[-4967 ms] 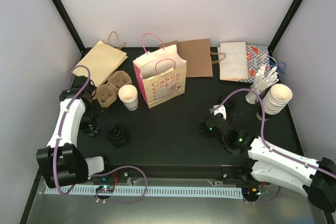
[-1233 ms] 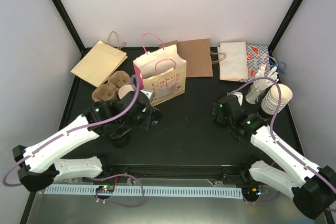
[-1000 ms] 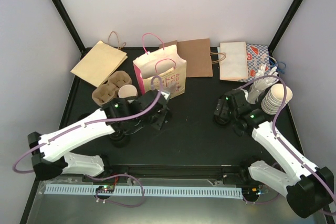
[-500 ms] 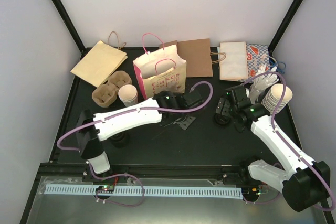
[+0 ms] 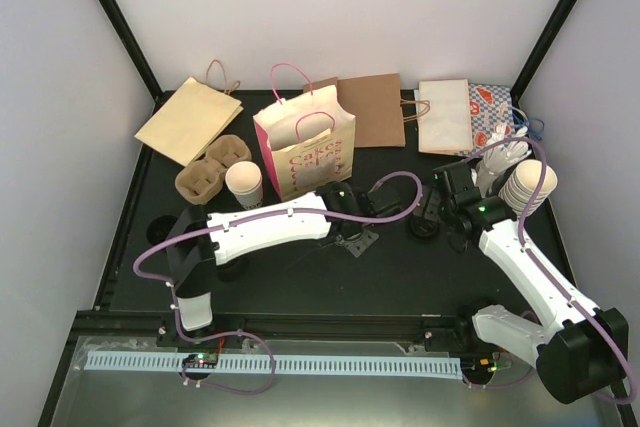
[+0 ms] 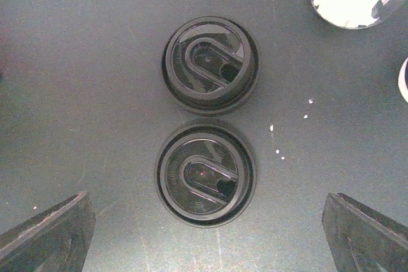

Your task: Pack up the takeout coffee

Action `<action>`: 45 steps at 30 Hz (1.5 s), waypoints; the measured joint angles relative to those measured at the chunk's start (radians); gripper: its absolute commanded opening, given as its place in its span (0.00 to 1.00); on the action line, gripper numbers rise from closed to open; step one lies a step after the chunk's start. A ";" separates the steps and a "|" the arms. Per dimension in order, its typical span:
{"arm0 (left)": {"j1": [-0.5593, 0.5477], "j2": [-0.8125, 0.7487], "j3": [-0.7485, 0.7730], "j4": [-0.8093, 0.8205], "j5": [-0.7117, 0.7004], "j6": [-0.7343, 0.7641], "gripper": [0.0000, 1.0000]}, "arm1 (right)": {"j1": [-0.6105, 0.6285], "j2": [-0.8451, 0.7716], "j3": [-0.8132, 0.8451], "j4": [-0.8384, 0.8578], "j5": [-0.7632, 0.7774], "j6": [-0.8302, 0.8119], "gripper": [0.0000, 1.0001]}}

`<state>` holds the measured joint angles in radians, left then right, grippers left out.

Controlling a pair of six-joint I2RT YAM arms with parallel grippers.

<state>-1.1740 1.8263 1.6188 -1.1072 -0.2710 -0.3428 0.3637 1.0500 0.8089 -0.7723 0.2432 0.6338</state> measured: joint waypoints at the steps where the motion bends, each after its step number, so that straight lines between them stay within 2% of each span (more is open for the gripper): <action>1: 0.000 0.003 0.000 0.001 0.000 0.000 0.07 | 0.000 0.000 -0.001 0.001 -0.002 0.000 1.00; 11: -0.006 0.037 0.019 0.004 0.013 -0.002 0.08 | -0.001 0.000 -0.008 0.002 -0.022 -0.004 1.00; 15: -0.006 0.062 0.023 0.005 0.018 -0.011 0.12 | -0.001 0.000 -0.009 0.002 -0.024 -0.004 1.00; 45: -0.006 0.014 0.023 0.045 0.059 -0.035 0.15 | -0.001 0.011 -0.009 0.002 -0.043 -0.014 1.00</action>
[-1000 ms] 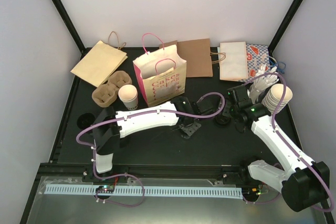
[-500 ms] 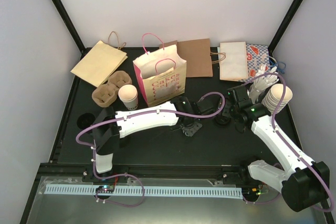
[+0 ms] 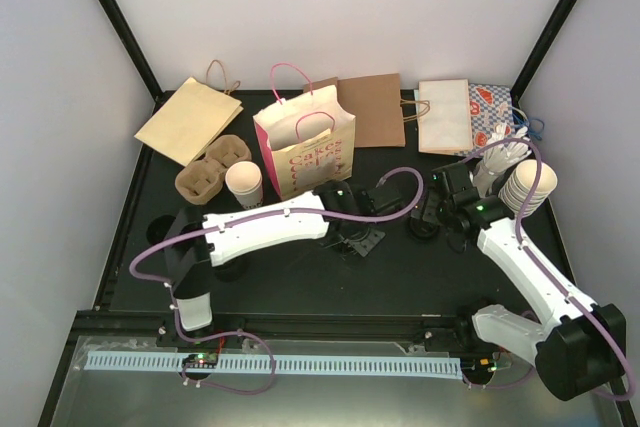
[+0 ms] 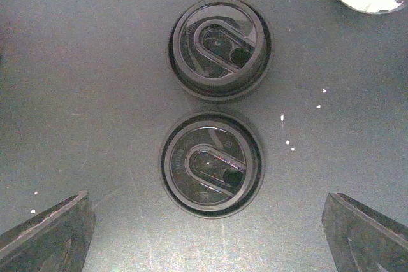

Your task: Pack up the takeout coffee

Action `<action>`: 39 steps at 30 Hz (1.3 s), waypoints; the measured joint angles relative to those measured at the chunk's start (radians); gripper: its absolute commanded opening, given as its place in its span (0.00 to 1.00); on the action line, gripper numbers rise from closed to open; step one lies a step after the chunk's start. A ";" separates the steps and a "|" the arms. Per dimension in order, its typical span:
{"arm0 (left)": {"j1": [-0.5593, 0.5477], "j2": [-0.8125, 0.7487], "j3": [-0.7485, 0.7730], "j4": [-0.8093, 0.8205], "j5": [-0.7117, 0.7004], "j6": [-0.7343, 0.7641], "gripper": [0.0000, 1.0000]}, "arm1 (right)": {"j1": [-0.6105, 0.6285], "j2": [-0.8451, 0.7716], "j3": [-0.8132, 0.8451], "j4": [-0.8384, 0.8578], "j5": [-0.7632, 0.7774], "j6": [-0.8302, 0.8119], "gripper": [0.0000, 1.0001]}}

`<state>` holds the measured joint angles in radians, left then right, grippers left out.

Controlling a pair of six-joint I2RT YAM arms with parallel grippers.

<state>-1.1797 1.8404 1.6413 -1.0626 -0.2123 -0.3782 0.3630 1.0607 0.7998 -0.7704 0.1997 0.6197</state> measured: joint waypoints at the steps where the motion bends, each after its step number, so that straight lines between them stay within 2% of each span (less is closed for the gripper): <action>1: 0.000 -0.015 0.000 0.001 0.000 -0.001 0.16 | 0.000 0.004 0.000 0.000 0.000 -0.002 1.00; 8: 0.000 -0.150 -0.045 0.038 -0.013 -0.016 0.26 | -0.001 0.017 0.000 0.000 -0.003 -0.009 1.00; 12: 0.000 -0.238 -0.123 0.073 -0.018 -0.023 0.26 | -0.001 0.021 0.000 0.000 -0.007 -0.009 1.00; 15: 0.000 -0.285 -0.196 0.115 -0.021 -0.029 0.27 | -0.001 0.021 0.000 0.000 -0.020 -0.012 1.00; 20: 0.009 -0.403 -0.389 0.248 -0.002 -0.032 0.36 | -0.001 0.026 0.000 0.000 -0.048 -0.032 1.00; 24: 0.034 -0.505 -0.548 0.386 0.068 -0.029 0.68 | -0.001 0.056 0.000 0.001 -0.093 -0.051 1.00; 29: 0.123 -0.520 -0.608 0.460 0.192 -0.061 0.98 | -0.001 0.100 0.000 0.010 -0.171 -0.092 1.00; 33: 0.159 -0.574 -0.662 0.497 0.222 -0.089 0.99 | -0.001 0.127 0.000 0.014 -0.197 -0.106 1.00; 39: 0.189 -0.735 -0.759 0.570 0.249 -0.101 0.99 | -0.001 0.151 0.003 0.015 -0.192 -0.102 1.00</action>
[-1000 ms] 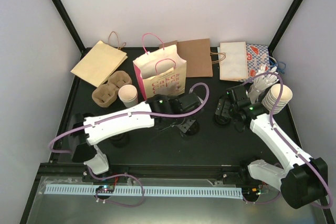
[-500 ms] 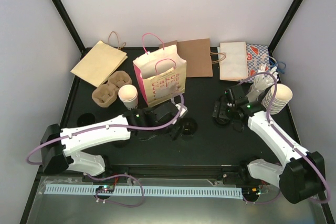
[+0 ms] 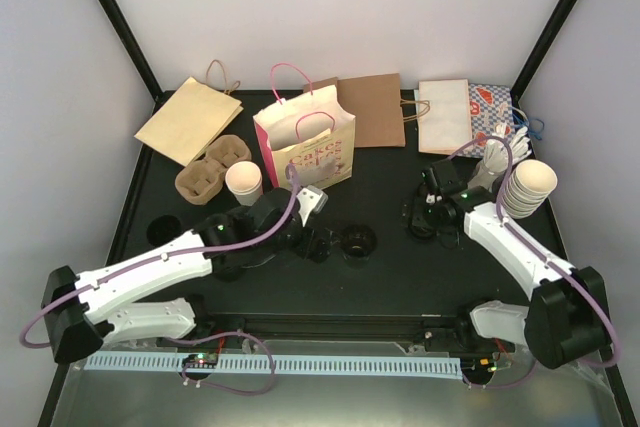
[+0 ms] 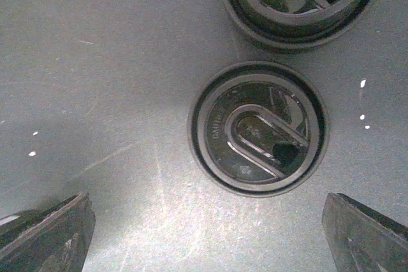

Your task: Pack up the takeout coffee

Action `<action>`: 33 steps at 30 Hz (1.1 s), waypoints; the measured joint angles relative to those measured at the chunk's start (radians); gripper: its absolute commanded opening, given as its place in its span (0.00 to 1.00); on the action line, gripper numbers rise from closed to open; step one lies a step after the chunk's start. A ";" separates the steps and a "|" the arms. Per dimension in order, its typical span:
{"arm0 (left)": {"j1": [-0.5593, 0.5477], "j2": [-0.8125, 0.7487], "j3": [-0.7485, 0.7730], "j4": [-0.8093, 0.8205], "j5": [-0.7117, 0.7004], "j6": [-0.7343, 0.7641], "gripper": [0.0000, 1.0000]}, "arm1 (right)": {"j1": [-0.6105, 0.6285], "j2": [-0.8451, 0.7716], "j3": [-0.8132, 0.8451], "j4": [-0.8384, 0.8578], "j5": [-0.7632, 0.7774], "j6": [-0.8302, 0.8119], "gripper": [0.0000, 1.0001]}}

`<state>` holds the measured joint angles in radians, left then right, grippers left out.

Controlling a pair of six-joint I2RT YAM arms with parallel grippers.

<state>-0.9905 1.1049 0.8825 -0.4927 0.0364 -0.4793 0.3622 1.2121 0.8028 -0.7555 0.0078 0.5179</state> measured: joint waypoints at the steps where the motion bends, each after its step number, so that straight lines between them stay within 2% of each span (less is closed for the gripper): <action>1: 0.003 -0.019 -0.015 0.016 0.003 -0.001 0.99 | 0.000 0.014 0.005 -0.002 0.008 0.003 1.00; 7: 0.008 -0.091 -0.081 0.079 0.010 0.001 0.99 | 0.000 0.085 0.030 -0.015 0.066 0.023 1.00; 16: 0.008 -0.146 -0.145 0.136 0.008 0.015 0.99 | -0.005 0.075 0.030 -0.008 0.116 0.038 1.00; 33: 0.009 -0.108 -0.180 0.201 -0.010 0.023 0.99 | -0.054 0.170 0.037 -0.009 0.122 0.057 0.98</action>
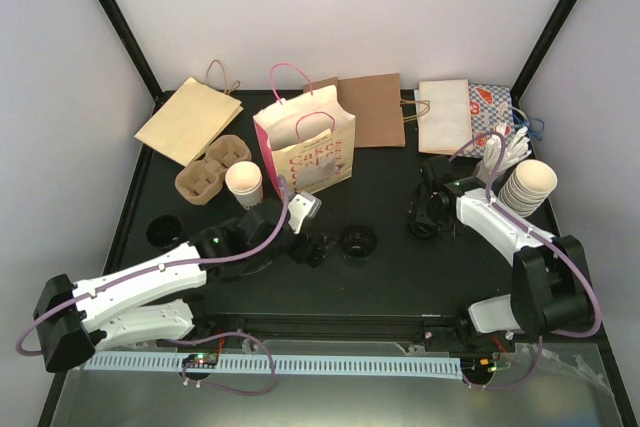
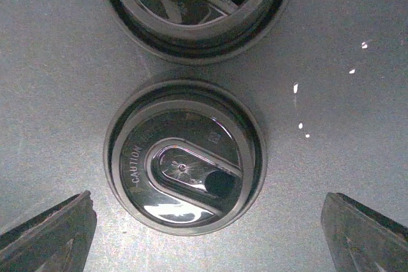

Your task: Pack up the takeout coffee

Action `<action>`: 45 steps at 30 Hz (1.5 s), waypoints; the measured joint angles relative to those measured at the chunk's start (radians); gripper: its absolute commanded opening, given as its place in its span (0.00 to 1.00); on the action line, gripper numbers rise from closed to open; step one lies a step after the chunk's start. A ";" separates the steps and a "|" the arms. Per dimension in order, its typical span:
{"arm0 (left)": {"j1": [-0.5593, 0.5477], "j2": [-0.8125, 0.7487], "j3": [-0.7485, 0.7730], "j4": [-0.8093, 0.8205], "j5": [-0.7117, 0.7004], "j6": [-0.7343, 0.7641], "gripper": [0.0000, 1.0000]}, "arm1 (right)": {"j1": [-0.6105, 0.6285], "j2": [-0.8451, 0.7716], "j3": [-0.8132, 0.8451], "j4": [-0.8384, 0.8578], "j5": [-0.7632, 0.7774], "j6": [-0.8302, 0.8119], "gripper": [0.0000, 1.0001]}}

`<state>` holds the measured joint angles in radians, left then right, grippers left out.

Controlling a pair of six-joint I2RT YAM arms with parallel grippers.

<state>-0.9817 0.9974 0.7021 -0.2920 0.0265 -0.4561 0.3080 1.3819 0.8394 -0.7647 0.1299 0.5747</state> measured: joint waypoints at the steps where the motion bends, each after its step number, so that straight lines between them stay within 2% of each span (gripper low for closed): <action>1: 0.000 0.003 0.000 -0.001 0.000 0.002 0.99 | 0.000 0.007 0.000 0.001 0.000 0.002 0.98; 16: 0.001 0.036 0.000 -0.015 0.008 0.011 0.99 | -0.001 0.125 0.048 -0.004 -0.002 0.014 0.96; 31: 0.001 0.036 0.000 -0.017 0.012 0.011 0.99 | -0.002 0.216 0.077 0.005 -0.009 0.033 0.86; 44: 0.001 0.036 0.000 -0.019 0.013 0.011 0.99 | -0.002 0.224 0.080 0.005 -0.010 0.036 0.81; 45: 0.001 0.036 0.000 -0.021 0.013 0.011 0.99 | -0.002 0.224 0.080 0.005 -0.010 0.036 0.78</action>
<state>-0.9806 1.0336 0.7021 -0.3130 0.0395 -0.4450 0.3061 1.6058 0.9199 -0.7593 0.1204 0.6109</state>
